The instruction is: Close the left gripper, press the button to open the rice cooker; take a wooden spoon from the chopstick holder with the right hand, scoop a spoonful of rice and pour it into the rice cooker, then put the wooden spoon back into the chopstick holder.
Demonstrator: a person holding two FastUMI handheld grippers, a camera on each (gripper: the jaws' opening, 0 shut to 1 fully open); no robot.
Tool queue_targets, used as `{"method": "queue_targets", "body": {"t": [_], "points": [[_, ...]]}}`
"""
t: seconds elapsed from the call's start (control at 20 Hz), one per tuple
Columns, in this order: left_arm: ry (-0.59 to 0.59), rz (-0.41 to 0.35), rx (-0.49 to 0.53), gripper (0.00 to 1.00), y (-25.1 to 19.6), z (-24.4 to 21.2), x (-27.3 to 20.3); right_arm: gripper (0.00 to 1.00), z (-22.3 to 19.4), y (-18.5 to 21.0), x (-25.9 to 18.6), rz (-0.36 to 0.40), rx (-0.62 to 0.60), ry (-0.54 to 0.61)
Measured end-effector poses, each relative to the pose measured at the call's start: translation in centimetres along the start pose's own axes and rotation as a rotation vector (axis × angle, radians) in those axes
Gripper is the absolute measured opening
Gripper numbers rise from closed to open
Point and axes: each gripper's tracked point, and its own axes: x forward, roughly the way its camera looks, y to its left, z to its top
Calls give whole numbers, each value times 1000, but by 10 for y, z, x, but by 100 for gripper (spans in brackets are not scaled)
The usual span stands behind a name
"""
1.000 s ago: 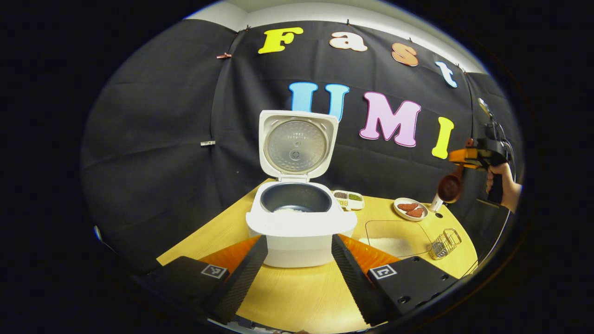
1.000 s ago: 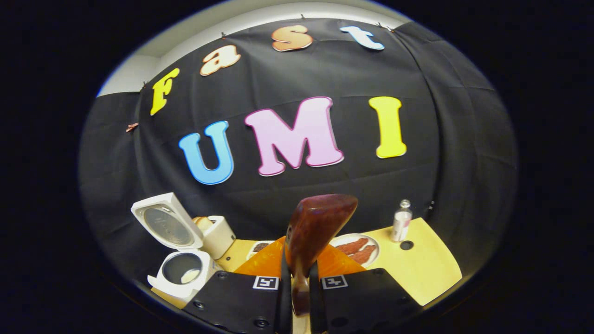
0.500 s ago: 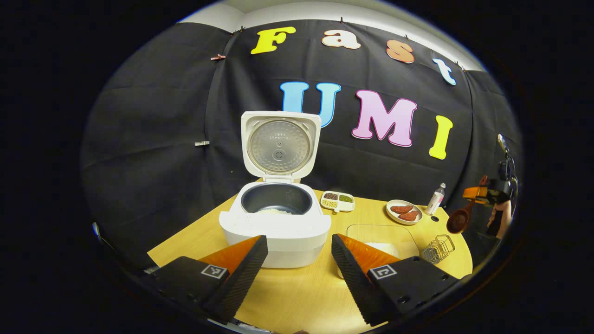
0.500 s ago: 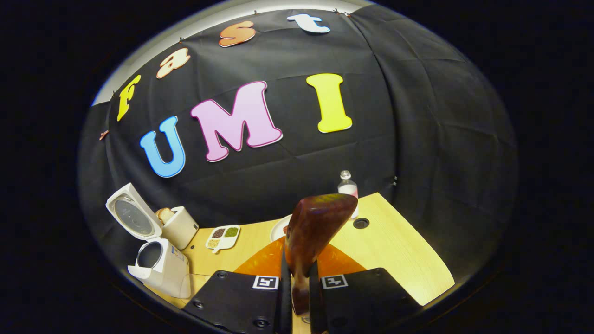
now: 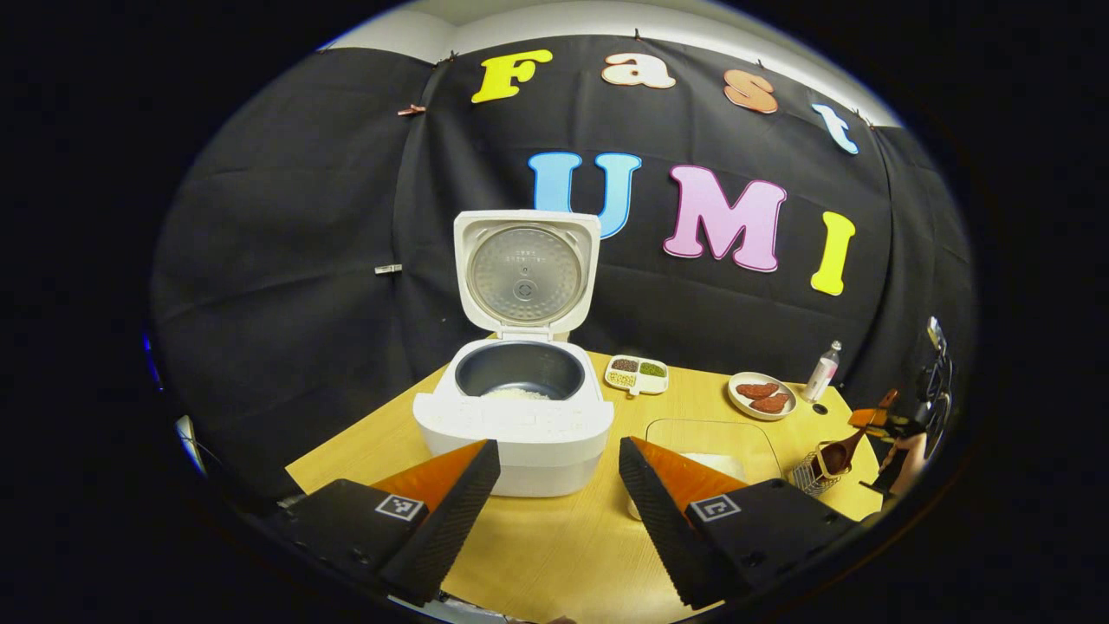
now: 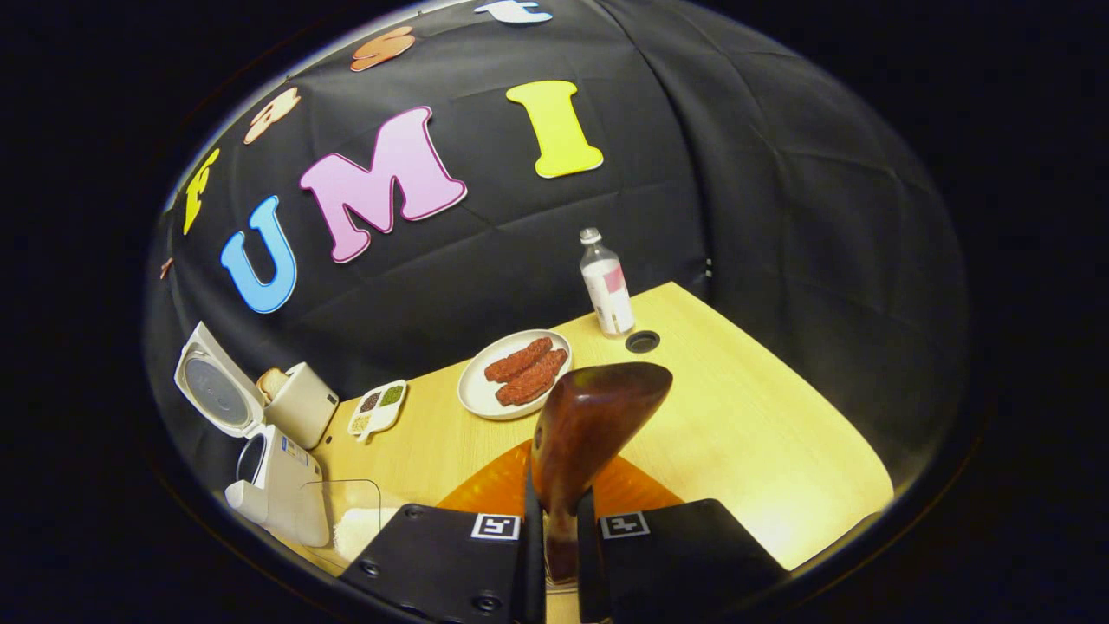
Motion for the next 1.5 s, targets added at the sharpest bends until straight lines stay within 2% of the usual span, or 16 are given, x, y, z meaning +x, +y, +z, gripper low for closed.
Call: {"method": "queue_targets", "body": {"t": [0.2, 0.3, 0.45, 0.5, 0.7, 0.8, 0.95, 1.1, 1.4, 1.5], "points": [[-28, 17, 30, 95, 10, 21, 3, 22, -14, -1, 2, -10, 24, 19], [-60, 22, 49, 94, 17, 43, 9, 31, -16, -2, -5, -10, 9, 15], [-123, 34, 86, 95, 28, 93, 19, 85, -18, -6, -21, -9, -32, 11], [-142, 39, 101, 95, 31, 112, 22, 98, -16, -10, -31, -18, -54, 4], [-167, 52, 150, 95, 44, 174, 40, 98, -6, -27, -64, -56, -125, -33], [-199, 34, 159, 95, 41, 201, 51, 98, 6, -33, -82, -69, -144, -66], [-207, -11, 140, 94, 40, 232, 72, 98, 21, -41, -106, -87, -197, -102], [-207, -71, 70, 94, 40, 265, 98, 99, 44, -49, -128, -127, -231, -150], [-183, -115, 7, 95, 58, 315, 184, 99, 58, -39, -175, -167, -311, -223], [-160, -114, 26, 95, 63, 318, 221, 99, 52, -29, -187, -165, -332, -220]]}}
